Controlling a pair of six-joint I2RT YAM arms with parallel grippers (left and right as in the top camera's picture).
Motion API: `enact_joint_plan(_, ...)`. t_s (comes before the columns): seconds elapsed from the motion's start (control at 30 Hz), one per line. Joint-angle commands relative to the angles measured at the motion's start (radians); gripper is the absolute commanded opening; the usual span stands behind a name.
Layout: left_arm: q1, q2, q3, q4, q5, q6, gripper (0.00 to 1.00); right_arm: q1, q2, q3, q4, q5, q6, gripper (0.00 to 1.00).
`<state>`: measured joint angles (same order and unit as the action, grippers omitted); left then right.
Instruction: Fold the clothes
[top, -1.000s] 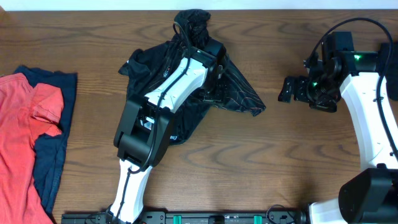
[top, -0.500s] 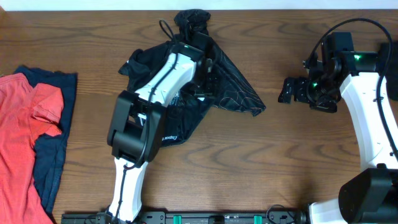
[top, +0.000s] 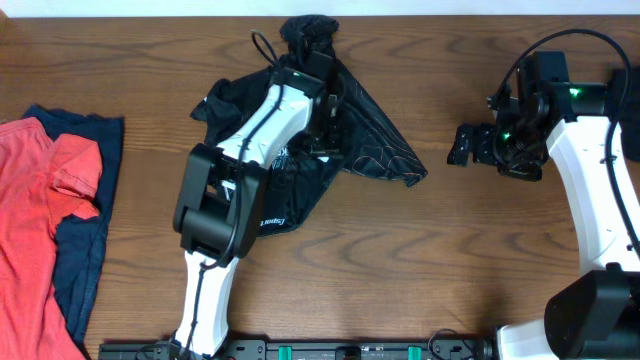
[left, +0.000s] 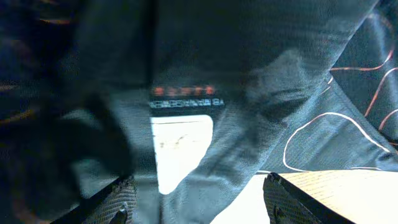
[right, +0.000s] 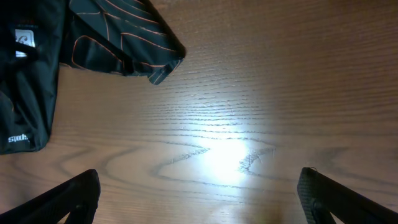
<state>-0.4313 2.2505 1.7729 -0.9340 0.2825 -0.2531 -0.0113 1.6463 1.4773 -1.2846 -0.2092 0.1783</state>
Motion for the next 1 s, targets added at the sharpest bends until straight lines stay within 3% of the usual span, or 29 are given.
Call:
enact_joint_plan(0.0, -0.012, 0.051, -0.005, -0.003, 0.002, 0.016, 0.67, -0.003, -0.005, 0.012, -0.005, -0.009, -0.011, 0.99)
enact_joint_plan(0.13, -0.013, 0.083, -0.006, -0.002, 0.022, 0.013, 0.55, -0.003, -0.005, 0.012, -0.015, -0.008, -0.015, 0.99)
enact_joint_plan(0.3, -0.013, 0.088, -0.006, 0.001, 0.021, 0.008, 0.06, -0.003, -0.005, 0.012, -0.014, -0.008, -0.019, 0.99)
enact_joint_plan(0.6, -0.013, 0.059, -0.005, -0.003, -0.005, -0.014, 0.06, -0.003, -0.005, 0.012, -0.005, -0.006, -0.019, 0.99)
enact_joint_plan(0.97, -0.012, -0.322, -0.004, -0.041, -0.304, -0.025, 0.06, -0.003, 0.026, 0.011, 0.062, -0.002, -0.019, 0.99)
